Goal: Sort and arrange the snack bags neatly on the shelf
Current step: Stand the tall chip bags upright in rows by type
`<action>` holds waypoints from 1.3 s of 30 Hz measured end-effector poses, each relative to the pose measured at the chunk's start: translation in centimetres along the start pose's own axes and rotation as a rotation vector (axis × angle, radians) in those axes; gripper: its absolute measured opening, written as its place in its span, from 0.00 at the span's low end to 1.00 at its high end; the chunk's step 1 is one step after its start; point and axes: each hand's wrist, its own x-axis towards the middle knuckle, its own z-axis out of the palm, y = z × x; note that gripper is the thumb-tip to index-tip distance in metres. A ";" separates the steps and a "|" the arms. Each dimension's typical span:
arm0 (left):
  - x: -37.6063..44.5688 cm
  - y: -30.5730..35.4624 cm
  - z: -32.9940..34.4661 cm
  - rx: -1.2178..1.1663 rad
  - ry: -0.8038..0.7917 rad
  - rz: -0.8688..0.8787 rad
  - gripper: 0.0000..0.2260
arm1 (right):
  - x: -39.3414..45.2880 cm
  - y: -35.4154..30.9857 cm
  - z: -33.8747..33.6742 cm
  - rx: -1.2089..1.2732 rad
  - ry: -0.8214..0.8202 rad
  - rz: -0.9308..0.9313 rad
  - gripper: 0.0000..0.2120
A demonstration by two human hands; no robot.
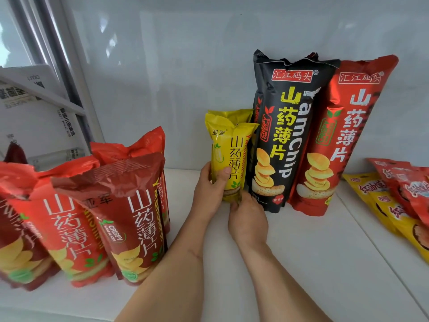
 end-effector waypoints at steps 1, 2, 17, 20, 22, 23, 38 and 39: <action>-0.3 0.0 -0.2 0.025 0.006 -0.008 0.22 | -0.1 0.0 -0.2 0.008 -0.016 0.008 0.13; -0.7 0.1 -0.4 0.060 0.009 -0.016 0.23 | -0.2 0.1 -0.5 0.017 -0.034 0.013 0.11; -11.8 2.3 -3.2 0.661 0.033 0.057 0.17 | -5.6 0.3 -8.2 -0.123 -0.107 -0.216 0.13; -14.2 2.7 -4.1 0.729 0.039 0.119 0.16 | -7.0 -0.5 -9.0 -0.079 -0.103 -0.268 0.14; -15.5 2.8 -4.7 0.772 0.042 0.144 0.16 | -7.9 -1.2 -9.2 -0.049 -0.102 -0.296 0.14; -16.1 2.8 -5.1 0.789 0.042 0.153 0.16 | -8.3 -1.6 -9.3 -0.037 -0.101 -0.308 0.14; -22.6 2.8 -15.5 0.684 0.129 0.346 0.10 | -15.2 -9.7 -6.8 0.195 -0.163 -0.304 0.22; -22.7 2.8 -16.5 0.678 0.142 0.345 0.10 | -15.7 -10.2 -6.4 0.211 -0.167 -0.279 0.25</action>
